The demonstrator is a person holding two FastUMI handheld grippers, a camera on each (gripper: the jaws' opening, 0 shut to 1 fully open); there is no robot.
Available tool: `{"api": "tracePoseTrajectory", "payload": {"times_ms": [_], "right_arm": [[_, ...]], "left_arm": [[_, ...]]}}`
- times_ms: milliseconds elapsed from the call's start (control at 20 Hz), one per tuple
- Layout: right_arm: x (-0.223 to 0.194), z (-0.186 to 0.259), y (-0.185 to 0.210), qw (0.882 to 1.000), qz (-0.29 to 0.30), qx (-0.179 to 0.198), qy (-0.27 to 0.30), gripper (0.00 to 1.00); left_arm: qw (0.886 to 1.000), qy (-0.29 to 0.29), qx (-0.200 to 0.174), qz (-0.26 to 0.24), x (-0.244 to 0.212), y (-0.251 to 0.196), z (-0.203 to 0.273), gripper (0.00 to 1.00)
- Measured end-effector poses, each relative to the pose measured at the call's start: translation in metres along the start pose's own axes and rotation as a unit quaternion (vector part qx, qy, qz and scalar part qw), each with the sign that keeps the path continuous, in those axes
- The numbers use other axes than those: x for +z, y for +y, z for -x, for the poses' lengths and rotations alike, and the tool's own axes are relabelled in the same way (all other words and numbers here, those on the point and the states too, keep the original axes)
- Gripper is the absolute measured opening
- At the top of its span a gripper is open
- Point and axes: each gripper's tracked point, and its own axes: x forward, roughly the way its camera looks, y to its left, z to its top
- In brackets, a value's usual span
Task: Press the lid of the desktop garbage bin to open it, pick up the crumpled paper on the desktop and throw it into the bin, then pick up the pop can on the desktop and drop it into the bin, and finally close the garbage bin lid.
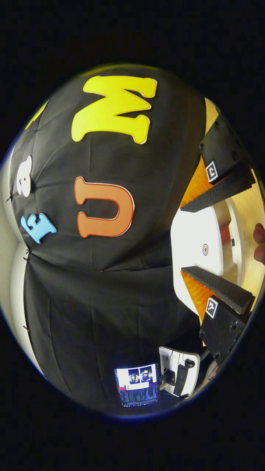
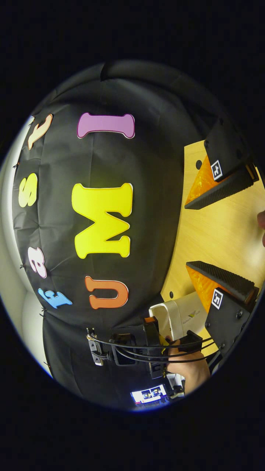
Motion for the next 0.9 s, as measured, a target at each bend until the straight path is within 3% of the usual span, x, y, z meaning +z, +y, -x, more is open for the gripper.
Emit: {"api": "tracePoseTrajectory", "payload": {"times_ms": [400, 600, 900], "right_arm": [[-0.012, -0.012, -0.001, 1.0, -0.008, 0.005, 0.015, 0.9], [-0.017, -0.017, -0.005, 1.0, -0.018, 0.004, 0.023, 0.9], [-0.031, -0.024, -0.001, 0.998, -0.035, 0.01, 0.043, 0.9]], "left_arm": [[0.999, 0.028, 0.012, -0.009, -0.036, 0.001, -0.005, 0.98], [1.0, -0.014, 0.01, -0.002, -0.038, 0.003, -0.008, 0.98], [1.0, -0.022, -0.01, 0.01, -0.042, 0.001, -0.007, 0.99]]}}
